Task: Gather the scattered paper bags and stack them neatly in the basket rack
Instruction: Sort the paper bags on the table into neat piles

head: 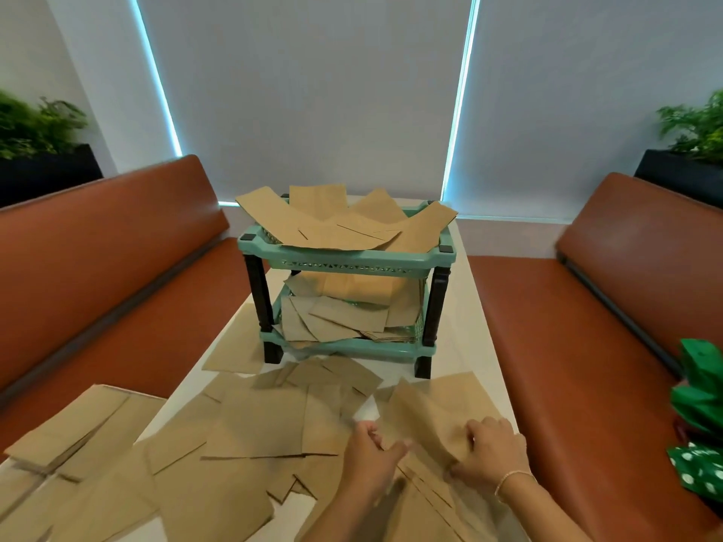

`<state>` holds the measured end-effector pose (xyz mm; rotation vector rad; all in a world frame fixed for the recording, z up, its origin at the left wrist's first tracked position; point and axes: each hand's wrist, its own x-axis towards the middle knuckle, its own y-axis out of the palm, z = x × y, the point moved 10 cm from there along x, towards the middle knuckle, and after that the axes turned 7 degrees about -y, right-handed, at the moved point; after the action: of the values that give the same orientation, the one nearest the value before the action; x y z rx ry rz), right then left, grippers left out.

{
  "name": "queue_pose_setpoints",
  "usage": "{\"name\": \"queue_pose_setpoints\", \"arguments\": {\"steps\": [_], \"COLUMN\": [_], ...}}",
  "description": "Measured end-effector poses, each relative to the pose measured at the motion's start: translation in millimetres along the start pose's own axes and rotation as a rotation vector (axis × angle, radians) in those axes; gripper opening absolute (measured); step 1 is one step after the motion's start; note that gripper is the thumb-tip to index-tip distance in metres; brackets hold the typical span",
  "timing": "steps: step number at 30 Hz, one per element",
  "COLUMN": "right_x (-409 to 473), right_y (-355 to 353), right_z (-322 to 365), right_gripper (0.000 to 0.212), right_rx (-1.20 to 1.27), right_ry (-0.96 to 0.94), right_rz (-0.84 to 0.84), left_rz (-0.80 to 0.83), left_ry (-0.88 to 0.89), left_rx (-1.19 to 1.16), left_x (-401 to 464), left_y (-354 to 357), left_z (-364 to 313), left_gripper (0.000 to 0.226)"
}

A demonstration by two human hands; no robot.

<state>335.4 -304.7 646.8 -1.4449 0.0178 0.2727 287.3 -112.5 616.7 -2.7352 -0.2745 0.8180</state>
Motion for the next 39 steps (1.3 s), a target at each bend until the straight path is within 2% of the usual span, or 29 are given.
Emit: {"name": "queue_pose_setpoints", "arguments": {"steps": [3, 6, 8, 10, 13, 16, 17, 19, 21, 23, 27, 30, 32, 35, 37, 39], "right_x": [1.3, 1.6, 2.1, 5.9, 8.4, 13.0, 16.6, 23.2, 28.5, 30.2, 31.8, 35.3, 35.6, 34.7, 31.6, 22.3], "right_y": [-7.6, -10.6, -12.8, -8.9, -0.2, -12.3, -15.5, -15.6, 4.1, 20.3, 17.2, 23.2, 27.2, 24.0, 25.7, 23.9], "right_z": [7.2, 15.9, 23.9, 33.2, 43.4, 26.1, 10.7, -26.5, -48.1, -51.8, -49.2, -53.3, -51.9, -46.4, -48.5, -52.3], "right_gripper": [0.038, 0.033, 0.033, 0.038, 0.061, 0.088, 0.088, 0.069, 0.063, 0.064, 0.073, 0.082, 0.076, 0.044, 0.022, 0.010], "right_rx": [0.105, 0.551, 0.722, 0.765, 0.801, 0.931, 0.934, 0.717, 0.441, 0.316, 0.328, 0.410, 0.422, 0.425, 0.616, 0.912], "right_ry": [-0.074, -0.100, -0.111, -0.138, -0.162, -0.054, 0.026, 0.214, 0.320, 0.340, 0.398, 0.451, 0.429, 0.353, 0.367, 0.427], "right_rz": [-0.047, -0.037, -0.035, 0.022, 0.149, 0.026, -0.053, -0.156, -0.034, 0.068, 0.051, 0.112, 0.144, 0.079, -0.016, -0.130], "left_rz": [-0.058, -0.122, -0.031, 0.068, 0.057, 0.068, 0.054, 0.032, 0.009, -0.006, -0.033, -0.030, -0.026, -0.012, -0.010, 0.013], "left_ry": [-0.009, -0.027, -0.083, -0.123, -0.061, 0.004, 0.021, 0.035, 0.044, 0.051, 0.058, 0.057, 0.068, 0.081, 0.091, 0.097], "left_rx": [-0.082, -0.141, -0.227, -0.308, -0.308, -0.304, -0.287, -0.255, -0.245, -0.262, -0.287, -0.296, -0.290, -0.288, -0.302, -0.338], "left_x": [-6.2, -4.1, -1.6, -1.2, 0.8, -1.1, -1.8, -4.5, -6.4, -8.5, -11.1, -12.4, -12.7, -12.4, -11.2, -10.0], "left_y": [-3.1, -6.5, 5.3, 17.6, 14.6, 8.0, 3.6, -5.5, -13.8, -19.2, -26.7, -28.9, -29.8, -31.5, -33.5, -32.4], "left_z": [-2.1, 0.6, 2.2, 1.2, -8.4, -13.2, -13.3, -11.7, -8.5, -6.9, -5.8, -4.5, -4.2, -3.8, -4.6, -6.3], "left_gripper": [0.072, 0.088, 0.087, 0.072, 0.027, 0.012, 0.009, 0.007, 0.006, 0.007, 0.006, 0.007, 0.007, 0.007, 0.007, 0.007]}}
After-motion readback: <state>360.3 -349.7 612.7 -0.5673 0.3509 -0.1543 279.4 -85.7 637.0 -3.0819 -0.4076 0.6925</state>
